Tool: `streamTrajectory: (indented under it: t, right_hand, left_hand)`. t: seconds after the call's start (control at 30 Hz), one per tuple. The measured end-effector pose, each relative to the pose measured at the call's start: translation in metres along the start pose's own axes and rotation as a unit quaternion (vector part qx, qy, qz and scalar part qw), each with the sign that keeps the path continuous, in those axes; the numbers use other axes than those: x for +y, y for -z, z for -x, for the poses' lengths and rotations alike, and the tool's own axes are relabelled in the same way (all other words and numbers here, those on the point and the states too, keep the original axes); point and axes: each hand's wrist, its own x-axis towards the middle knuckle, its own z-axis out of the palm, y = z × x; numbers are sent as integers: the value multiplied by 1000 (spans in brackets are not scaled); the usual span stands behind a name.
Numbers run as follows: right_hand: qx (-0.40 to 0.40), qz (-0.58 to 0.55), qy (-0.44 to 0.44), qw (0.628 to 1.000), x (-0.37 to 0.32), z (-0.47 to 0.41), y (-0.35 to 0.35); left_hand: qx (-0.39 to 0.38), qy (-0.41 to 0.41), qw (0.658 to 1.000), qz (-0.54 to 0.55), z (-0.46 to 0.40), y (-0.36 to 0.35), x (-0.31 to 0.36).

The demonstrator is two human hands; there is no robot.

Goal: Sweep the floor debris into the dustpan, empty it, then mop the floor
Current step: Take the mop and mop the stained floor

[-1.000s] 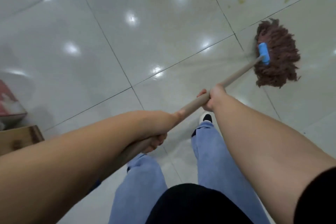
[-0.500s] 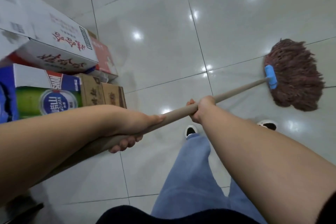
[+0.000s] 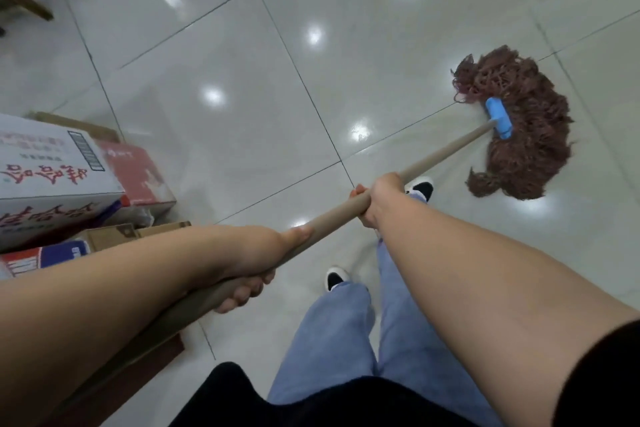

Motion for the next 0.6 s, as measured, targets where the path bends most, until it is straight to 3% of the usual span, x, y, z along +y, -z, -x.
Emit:
streamTrajectory:
  t: [0.2, 0.6]
  right_hand:
    - [-12, -23, 58, 998, -162, -3, 15]
    - [10, -101, 53, 993, -399, 1, -6]
  left_hand:
    - [6, -66, 998, -4, 47, 10, 163]
    - [29, -72, 994, -74, 119, 78, 396]
